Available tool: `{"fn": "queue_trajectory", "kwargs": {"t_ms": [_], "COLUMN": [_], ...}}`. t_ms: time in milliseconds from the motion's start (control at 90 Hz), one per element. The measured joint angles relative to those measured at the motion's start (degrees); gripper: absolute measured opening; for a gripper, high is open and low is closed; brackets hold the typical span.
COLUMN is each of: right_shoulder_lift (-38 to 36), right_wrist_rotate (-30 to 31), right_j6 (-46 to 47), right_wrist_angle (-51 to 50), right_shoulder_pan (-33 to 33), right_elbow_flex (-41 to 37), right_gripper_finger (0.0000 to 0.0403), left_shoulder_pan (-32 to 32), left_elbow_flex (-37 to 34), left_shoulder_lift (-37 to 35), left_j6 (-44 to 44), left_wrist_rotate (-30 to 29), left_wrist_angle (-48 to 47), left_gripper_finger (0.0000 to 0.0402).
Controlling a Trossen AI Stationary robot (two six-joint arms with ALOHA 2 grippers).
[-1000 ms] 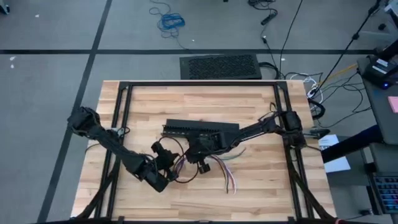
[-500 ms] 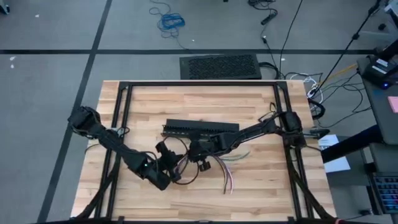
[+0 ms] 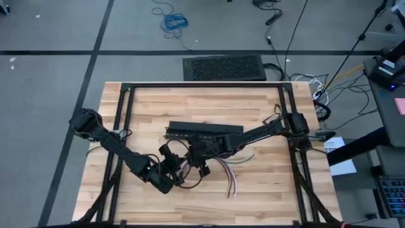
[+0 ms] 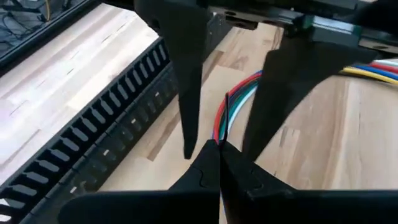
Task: Ziptie cables
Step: Wrap the black zip tie on the cables
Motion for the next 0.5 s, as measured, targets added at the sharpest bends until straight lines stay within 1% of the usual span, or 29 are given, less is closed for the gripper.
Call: {"fn": "queue_trajectory", "kwargs": {"t_ms": [122, 378, 500], "right_shoulder_lift": [0.7, 1.1, 1.1], "right_wrist_rotate": [-3.3, -3.6, -3.5], "right_j6": [2.2, 2.5, 2.5], "right_wrist_angle": [1.5, 1.9, 1.7], "right_shoulder_pan": [-0.6, -0.8, -0.9], "right_elbow_flex": [0.0, 0.0, 0.0], "right_gripper_finger": [0.0089, 0.0015, 0.0006], "left_shoulder_pan": [0.0, -0.1, -0.1], "left_elbow_flex": [0.0, 0.0, 0.0], "left_shoulder_lift": [0.0, 0.0, 0.0], "left_j6": [0.0, 0.1, 0.1], "left_wrist_rotate": [0.0, -0.1, -0.2], "left_wrist_angle": [0.5, 1.1, 1.1], "left_gripper_finger": [0.0, 0.0, 0.0]}}
